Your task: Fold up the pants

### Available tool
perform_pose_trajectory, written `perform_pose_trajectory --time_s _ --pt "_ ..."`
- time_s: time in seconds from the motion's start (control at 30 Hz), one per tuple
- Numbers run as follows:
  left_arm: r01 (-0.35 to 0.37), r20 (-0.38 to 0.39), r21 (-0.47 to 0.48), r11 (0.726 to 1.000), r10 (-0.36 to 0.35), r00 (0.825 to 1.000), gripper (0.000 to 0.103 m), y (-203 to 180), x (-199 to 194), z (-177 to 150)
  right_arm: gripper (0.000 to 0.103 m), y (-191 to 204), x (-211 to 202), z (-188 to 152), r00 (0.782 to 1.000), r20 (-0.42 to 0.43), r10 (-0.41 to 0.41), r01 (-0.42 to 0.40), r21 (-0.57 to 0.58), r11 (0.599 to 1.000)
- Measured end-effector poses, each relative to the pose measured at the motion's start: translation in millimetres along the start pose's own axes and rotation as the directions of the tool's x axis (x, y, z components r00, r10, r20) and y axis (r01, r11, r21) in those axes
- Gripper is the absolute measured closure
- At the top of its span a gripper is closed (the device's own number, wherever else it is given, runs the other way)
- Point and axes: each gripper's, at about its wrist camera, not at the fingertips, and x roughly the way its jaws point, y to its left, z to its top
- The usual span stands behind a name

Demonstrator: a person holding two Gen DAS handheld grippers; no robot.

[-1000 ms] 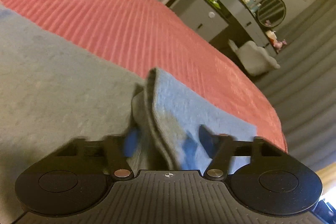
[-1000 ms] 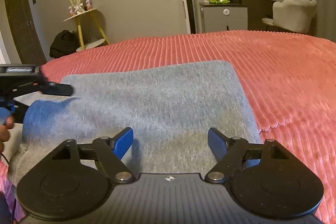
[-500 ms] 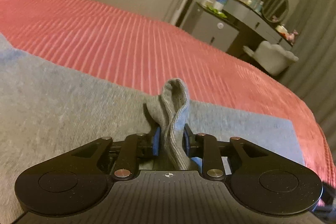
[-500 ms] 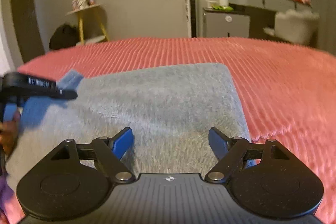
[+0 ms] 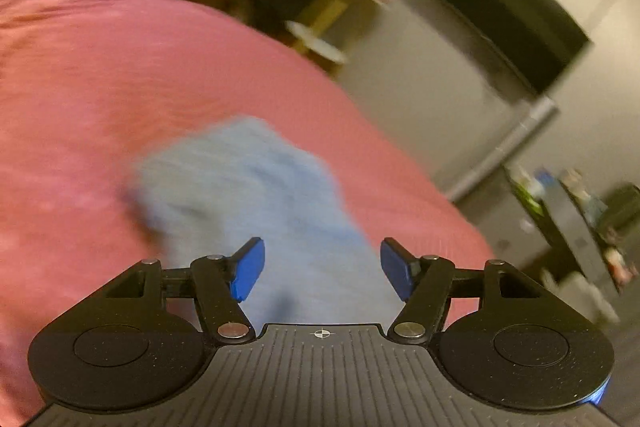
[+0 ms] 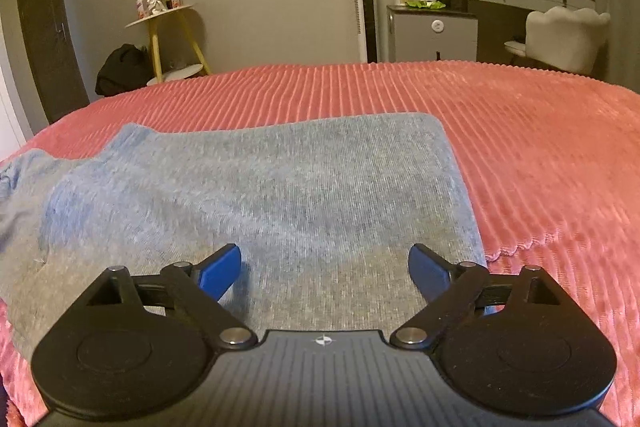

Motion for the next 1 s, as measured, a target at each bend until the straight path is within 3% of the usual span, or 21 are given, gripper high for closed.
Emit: perform_pose_trajectory --time_s 0.07,0.17,0.23,0.3,0.47,0.57,0.6,0.67,0.73,0.9,1.0 --pt "-0.072 -0.046 -0.038 0.997 0.07 0.996 0.037 31.5 2.3 1.8 0.011 -4.8 -0.3 1.3 1.0 0.0 0.013 -0.013 0.024 1.0" --pt "0.013 -0.136 -0.144 0.989 -0.032 0.99 0.043 58.0 18.4 -6.1 0.011 -7.8 -0.5 2.2 1.0 0.003 0.025 -0.025 0.053 0.998" --pt "0.088 -0.147 -0.196 0.977 -0.118 0.982 0.043 66.5 32.0 -9.2 0.011 -9.9 -0.7 2.3 0.999 0.002 0.033 -0.033 0.062 0.998" --pt "0.052 -0.178 -0.225 0.973 -0.094 0.98 0.052 72.4 54.0 -6.6 0.011 -10.5 -0.8 2.3 0.999 0.0 0.036 -0.036 0.063 0.997" --pt "0.08 -0.181 -0.324 0.943 -0.145 0.973 0.052 85.0 84.0 14.0 0.011 -4.2 0.7 0.1 1.0 -0.008 0.014 -0.014 0.029 0.999" --pt "0.065 -0.191 -0.382 0.922 -0.147 0.97 0.073 92.4 91.6 18.8 0.01 0.0 4.1 -0.4 1.0 -0.015 -0.002 0.002 0.009 1.0" --pt "0.067 -0.183 -0.343 0.937 -0.136 0.974 0.078 89.9 86.6 19.3 0.01 -0.3 4.3 -0.6 1.0 -0.017 -0.005 0.005 0.004 1.0" --pt "0.057 -0.134 -0.151 0.987 -0.077 0.988 0.083 64.8 70.0 17.6 0.01 -2.0 3.1 -0.9 1.0 -0.017 -0.007 0.007 0.0 1.0" --pt "0.044 -0.069 0.018 0.999 -0.043 0.997 0.086 39.8 47.0 12.5 0.01 -4.0 1.8 -0.7 1.0 -0.017 -0.003 0.004 0.007 1.0" --pt "0.053 0.042 0.227 0.972 -0.064 0.997 0.087 -16.3 6.0 6.1 0.01 -10.6 -2.9 0.8 1.0 -0.009 0.013 -0.012 0.048 0.999" --pt "0.053 0.087 0.431 0.901 -0.1 0.991 0.087 -65.3 -15.8 -10.2 0.01 -15.2 -6.7 2.3 1.0 0.0 0.023 -0.023 0.086 0.996"
